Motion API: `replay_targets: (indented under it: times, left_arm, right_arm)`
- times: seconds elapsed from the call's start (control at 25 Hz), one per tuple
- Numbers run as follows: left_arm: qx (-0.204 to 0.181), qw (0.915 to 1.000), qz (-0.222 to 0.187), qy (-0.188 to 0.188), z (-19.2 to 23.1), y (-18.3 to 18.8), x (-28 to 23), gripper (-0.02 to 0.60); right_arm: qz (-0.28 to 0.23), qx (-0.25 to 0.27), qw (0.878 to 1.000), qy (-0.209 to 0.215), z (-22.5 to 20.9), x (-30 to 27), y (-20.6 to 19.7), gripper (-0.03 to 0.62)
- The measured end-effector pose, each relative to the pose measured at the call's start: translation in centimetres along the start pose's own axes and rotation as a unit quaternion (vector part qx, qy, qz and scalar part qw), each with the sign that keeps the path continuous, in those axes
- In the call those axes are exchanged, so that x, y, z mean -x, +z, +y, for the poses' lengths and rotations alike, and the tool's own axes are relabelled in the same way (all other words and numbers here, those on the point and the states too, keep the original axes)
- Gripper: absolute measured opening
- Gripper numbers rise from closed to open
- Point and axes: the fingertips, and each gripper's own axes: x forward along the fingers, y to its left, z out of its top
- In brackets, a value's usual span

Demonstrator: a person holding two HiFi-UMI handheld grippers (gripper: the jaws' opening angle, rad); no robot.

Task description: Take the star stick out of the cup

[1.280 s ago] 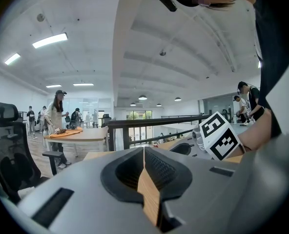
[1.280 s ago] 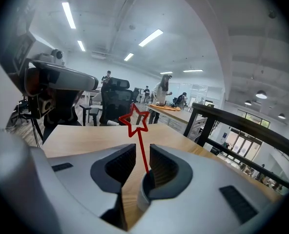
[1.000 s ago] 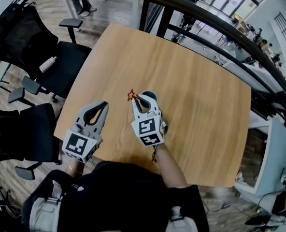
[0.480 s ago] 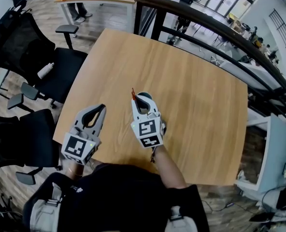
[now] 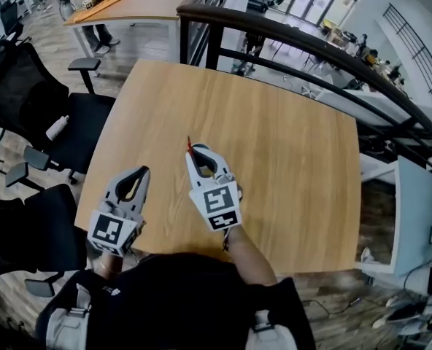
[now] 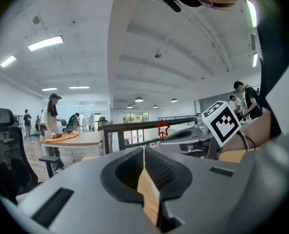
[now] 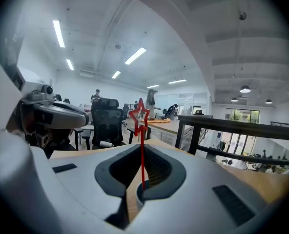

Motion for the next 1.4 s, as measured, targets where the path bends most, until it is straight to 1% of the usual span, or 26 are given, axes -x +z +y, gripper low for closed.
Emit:
replay_targets:
  times: [0.08, 0.2, 0.28, 0.44, 0.68, 0.88, 1.12, 1.4]
  left_arm:
    - [-0.001, 1.0000, 0.005, 0.001, -0.3, 0.3, 0.0, 0.021]
    - [-0.007, 0.9997, -0.016, -0.016, -1.4, 0.8, -0.1, 0.023]
    - [-0.011, 0.9995, -0.020, -0.022, -2.0, 1.2, -0.1, 0.022]
    - [-0.016, 0.9990, -0.025, -0.034, -3.1, 1.2, 0.1, 0.023]
    - [-0.020, 0.9981, -0.033, -0.048, -4.7, 2.0, 0.2, 0.023]
    - [-0.020, 0.9976, -0.035, -0.056, -5.5, 2.3, 0.0, 0.021]
    - [-0.018, 0.9973, -0.031, -0.063, -6.2, 1.7, 0.4, 0.023]
    - [-0.016, 0.9966, -0.034, -0.073, -7.4, 1.5, 0.7, 0.023]
  right_arm:
    - [-0.010, -0.002, 1.000, -0.002, -0.1, 0.7, 0.8, 0.029]
    - [-0.024, -0.006, 1.000, -0.007, -0.4, 1.9, 2.0, 0.029]
    - [-0.033, -0.007, 0.999, -0.010, -0.5, 2.6, 2.7, 0.029]
    - [-0.045, -0.002, 0.999, -0.018, -0.3, 4.1, 3.4, 0.029]
    - [-0.059, -0.008, 0.998, -0.022, -0.6, 6.4, 4.2, 0.029]
    - [-0.076, -0.013, 0.997, -0.026, -0.7, 7.7, 5.2, 0.029]
    - [-0.100, -0.023, 0.994, -0.028, 0.0, 9.4, 6.3, 0.028]
    - [-0.108, -0.025, 0.993, -0.032, 0.4, 11.4, 6.6, 0.029]
